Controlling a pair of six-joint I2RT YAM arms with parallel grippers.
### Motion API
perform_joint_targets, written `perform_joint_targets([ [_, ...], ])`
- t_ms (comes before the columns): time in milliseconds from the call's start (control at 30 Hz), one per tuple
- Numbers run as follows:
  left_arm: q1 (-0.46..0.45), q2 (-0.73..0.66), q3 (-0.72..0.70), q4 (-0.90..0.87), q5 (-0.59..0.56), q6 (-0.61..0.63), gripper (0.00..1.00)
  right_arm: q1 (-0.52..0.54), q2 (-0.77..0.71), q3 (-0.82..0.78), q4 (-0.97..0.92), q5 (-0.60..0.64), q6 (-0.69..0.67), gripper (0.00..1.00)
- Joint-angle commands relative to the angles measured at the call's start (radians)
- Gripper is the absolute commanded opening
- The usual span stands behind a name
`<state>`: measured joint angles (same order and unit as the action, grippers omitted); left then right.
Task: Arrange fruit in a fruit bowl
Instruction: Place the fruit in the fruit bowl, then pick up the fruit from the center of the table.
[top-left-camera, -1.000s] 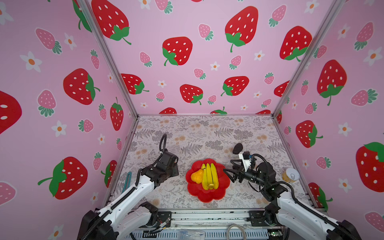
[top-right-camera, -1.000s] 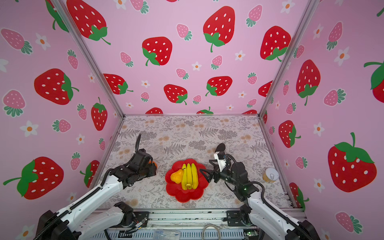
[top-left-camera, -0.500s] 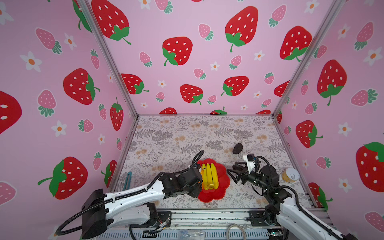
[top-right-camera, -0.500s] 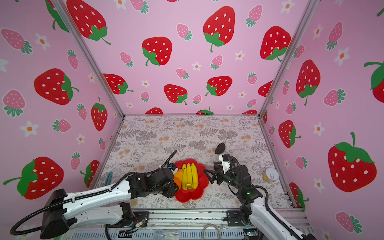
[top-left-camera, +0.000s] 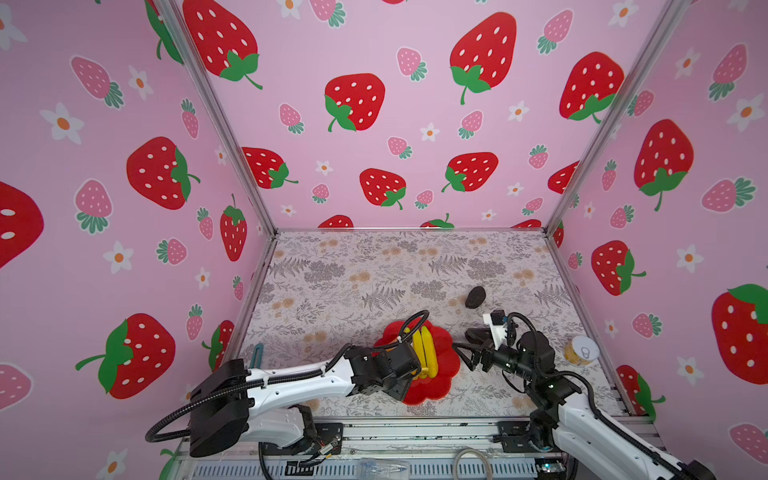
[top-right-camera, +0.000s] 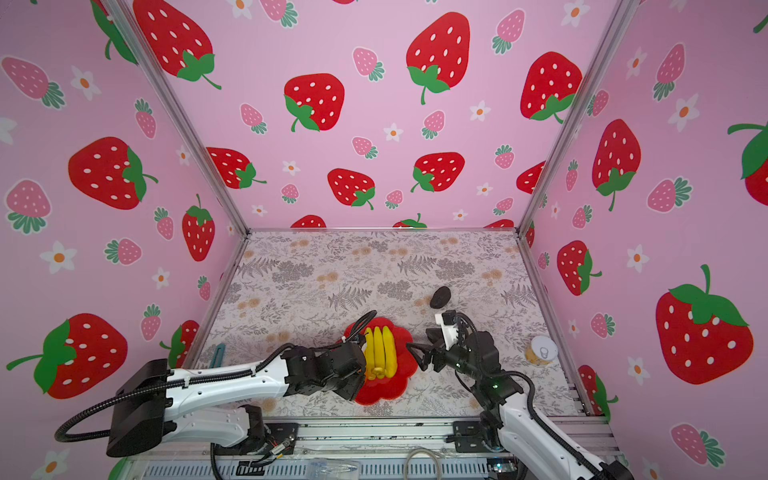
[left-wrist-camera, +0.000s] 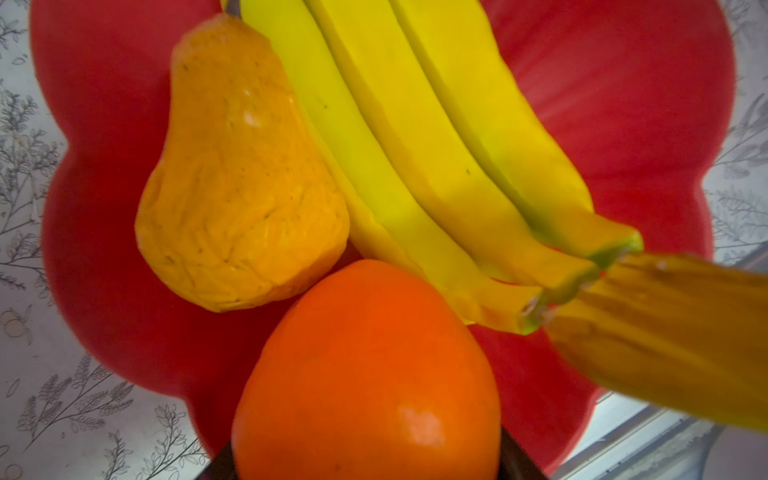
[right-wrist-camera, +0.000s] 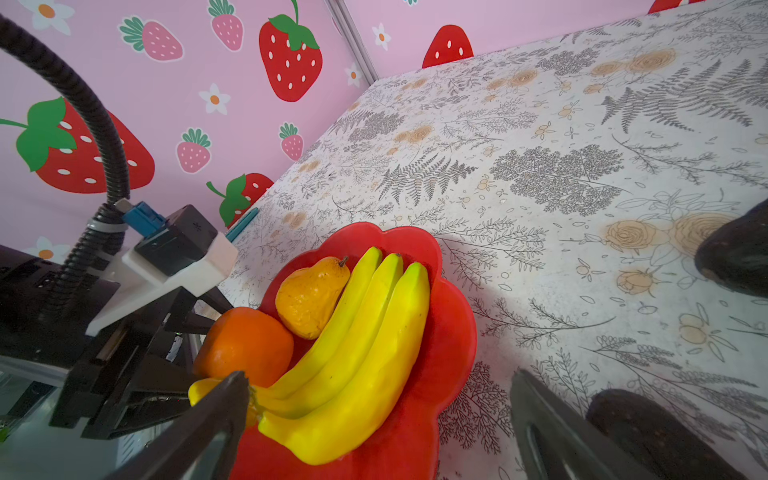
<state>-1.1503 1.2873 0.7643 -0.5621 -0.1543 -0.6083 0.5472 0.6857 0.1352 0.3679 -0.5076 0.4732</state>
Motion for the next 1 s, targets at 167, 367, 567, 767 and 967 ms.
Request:
perform_joint_targets([
  [167,-0.005,-0.088,0.025,-0.004,-0.035,0.015,0.81,-0.003,0.002,0.022,-0.043,0.123,0.019,0.99],
  [367,-0.005,-0.277,0.040,-0.028,-0.050,0.086,0.86,-0.081,0.056,0.107,-0.190,0.314,0.071,0.99],
  [567,-0.003,-0.382,0.014,0.104,-0.014,0.260,0.95,-0.207,0.217,0.161,-0.274,0.288,0.089,0.96],
  [767,0.005,-0.272,0.040,0.154,0.073,0.427,0.99,-0.202,0.321,0.181,-0.299,0.306,0.054,0.95],
  [967,0.045,-0.191,0.082,0.166,0.159,0.501,1.00,-0.189,0.388,0.182,-0.326,0.230,0.017,0.92],
])
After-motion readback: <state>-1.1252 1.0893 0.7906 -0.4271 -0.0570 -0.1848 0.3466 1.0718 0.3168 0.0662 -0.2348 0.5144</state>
